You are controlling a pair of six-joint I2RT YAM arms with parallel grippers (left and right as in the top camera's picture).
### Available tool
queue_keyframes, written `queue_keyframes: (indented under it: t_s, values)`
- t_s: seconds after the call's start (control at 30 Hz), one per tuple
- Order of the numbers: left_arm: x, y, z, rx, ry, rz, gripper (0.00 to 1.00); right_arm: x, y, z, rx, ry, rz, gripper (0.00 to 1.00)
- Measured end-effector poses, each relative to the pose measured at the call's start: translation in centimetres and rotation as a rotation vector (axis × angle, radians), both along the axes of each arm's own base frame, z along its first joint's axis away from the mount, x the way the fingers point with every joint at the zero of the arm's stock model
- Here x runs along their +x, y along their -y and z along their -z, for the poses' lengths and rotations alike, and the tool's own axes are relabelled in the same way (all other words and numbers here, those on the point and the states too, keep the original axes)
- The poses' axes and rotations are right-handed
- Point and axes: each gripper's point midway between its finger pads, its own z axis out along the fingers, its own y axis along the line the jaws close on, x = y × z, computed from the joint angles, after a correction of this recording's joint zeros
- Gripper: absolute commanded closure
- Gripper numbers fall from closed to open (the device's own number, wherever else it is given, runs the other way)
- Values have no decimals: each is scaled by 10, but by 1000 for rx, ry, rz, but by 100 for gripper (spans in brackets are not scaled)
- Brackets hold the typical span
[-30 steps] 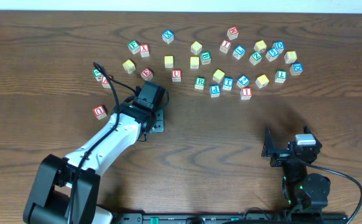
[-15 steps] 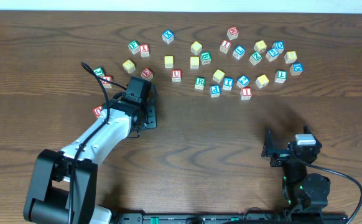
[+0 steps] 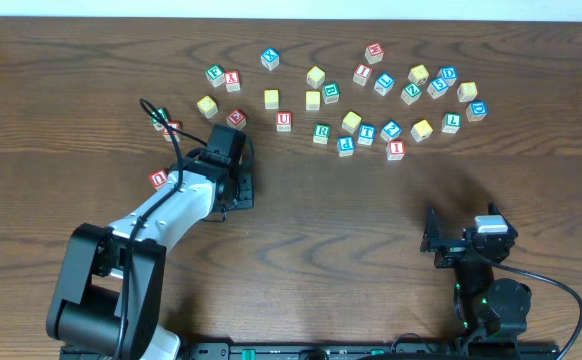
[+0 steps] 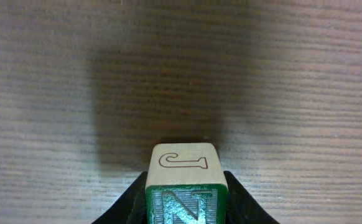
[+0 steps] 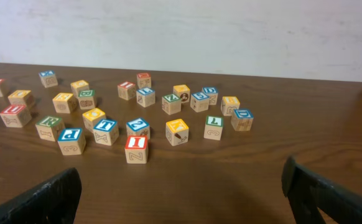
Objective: Spell out NEURIPS
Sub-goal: 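Lower the green N block onto the table and open the left gripper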
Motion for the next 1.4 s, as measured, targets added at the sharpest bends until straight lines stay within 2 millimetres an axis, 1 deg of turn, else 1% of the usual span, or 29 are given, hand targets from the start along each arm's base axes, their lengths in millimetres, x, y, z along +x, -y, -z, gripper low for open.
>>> queue_keyframes:
  t_s: [0.2,0.27,0.37,0.6,0.67,0.73,0.93,1.1,1.3,1.4]
  values:
    - [0,0,0,2,1,7,91,0,0,0,0,0,0,1]
    - [0,0,0,2,1,8,90,0,0,0,0,0,0,1]
    - [0,0,0,2,1,8,79,0,0,0,0,0,0,1]
    - [0,0,0,2,1,13,65,0,0,0,0,0,0,1]
    - [-1,0,2,2,-6,15,60,0,0,0,0,0,0,1]
    - [-2,0,5,5,-16,15,57,0,0,0,0,0,0,1]
    - [-4,1,8,2,-26,22,57,0,0,0,0,0,0,1]
    - [-4,3,8,3,-25,32,52,0,0,0,0,0,0,1]
    - [-7,4,7,5,-40,38,53,0,0,0,0,0,0,1]
    - [-6,5,3,3,-47,40,53,0,0,0,0,0,0,1]
